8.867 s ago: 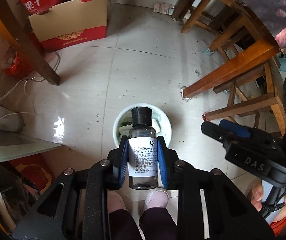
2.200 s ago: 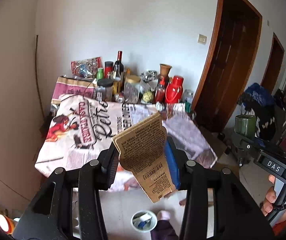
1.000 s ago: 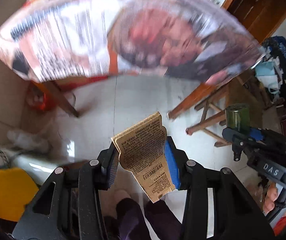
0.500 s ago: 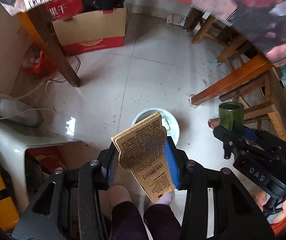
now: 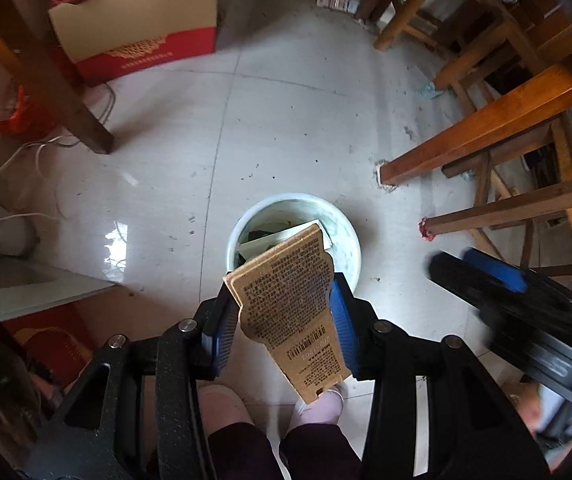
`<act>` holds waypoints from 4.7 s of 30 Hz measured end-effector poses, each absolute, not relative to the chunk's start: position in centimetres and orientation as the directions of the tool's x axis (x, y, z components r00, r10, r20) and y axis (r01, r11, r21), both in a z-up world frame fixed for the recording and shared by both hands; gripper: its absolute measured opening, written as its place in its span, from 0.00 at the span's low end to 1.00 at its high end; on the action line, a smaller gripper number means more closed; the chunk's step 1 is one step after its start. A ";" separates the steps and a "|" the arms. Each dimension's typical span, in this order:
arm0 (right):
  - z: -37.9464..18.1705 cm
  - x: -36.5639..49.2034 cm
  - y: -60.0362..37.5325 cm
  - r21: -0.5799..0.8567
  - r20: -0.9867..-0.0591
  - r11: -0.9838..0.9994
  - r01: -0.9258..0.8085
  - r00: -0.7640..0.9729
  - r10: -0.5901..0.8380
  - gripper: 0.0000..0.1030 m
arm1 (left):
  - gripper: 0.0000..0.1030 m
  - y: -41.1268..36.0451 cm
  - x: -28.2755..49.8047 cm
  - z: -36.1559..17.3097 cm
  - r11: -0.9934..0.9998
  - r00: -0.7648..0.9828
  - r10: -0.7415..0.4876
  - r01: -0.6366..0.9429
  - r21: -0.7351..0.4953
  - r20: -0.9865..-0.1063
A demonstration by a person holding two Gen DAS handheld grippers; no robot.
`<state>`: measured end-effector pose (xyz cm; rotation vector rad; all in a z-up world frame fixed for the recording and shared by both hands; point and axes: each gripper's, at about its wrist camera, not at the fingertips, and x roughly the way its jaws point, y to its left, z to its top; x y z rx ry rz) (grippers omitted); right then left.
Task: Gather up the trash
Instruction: 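Open both grippers to drop the packet and bottle into the bucket, then raise both open grippers back toward the table, then grasp the clear plastic container with the left gripper while the right grasps the foil ball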
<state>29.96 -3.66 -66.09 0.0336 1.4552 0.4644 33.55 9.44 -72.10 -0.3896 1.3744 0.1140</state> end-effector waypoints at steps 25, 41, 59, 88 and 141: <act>-56.2 31.2 -3.8 0.258 -0.939 0.917 -0.303 0.145 0.312 0.49 | 0.64 10.0 35.0 -62.5 0.937 0.235 -0.123 -0.292 -0.190 -0.964; -30.4 28.3 -3.1 0.234 -0.858 0.908 -0.346 0.366 0.361 0.49 | 0.64 11.6 32.2 -31.3 0.977 0.556 0.013 -0.182 -0.107 -0.831; -7.9 21.5 -5.1 0.208 -0.657 0.938 -0.278 0.671 0.345 0.49 | 0.65 10.2 23.4 -9.4 0.995 0.794 -0.029 -0.032 -0.089 -0.607; -2.0 38.1 -10.3 0.079 -0.494 0.964 -0.256 0.830 0.260 0.79 | 0.83 8.3 44.2 -3.5 0.990 0.858 0.052 -0.113 -0.088 -0.511; -32.7 77.5 2.1 0.272 -0.915 0.962 0.028 0.319 0.249 0.74 | 0.77 23.0 79.4 -31.5 0.979 0.353 -0.136 -0.098 -0.181 -0.926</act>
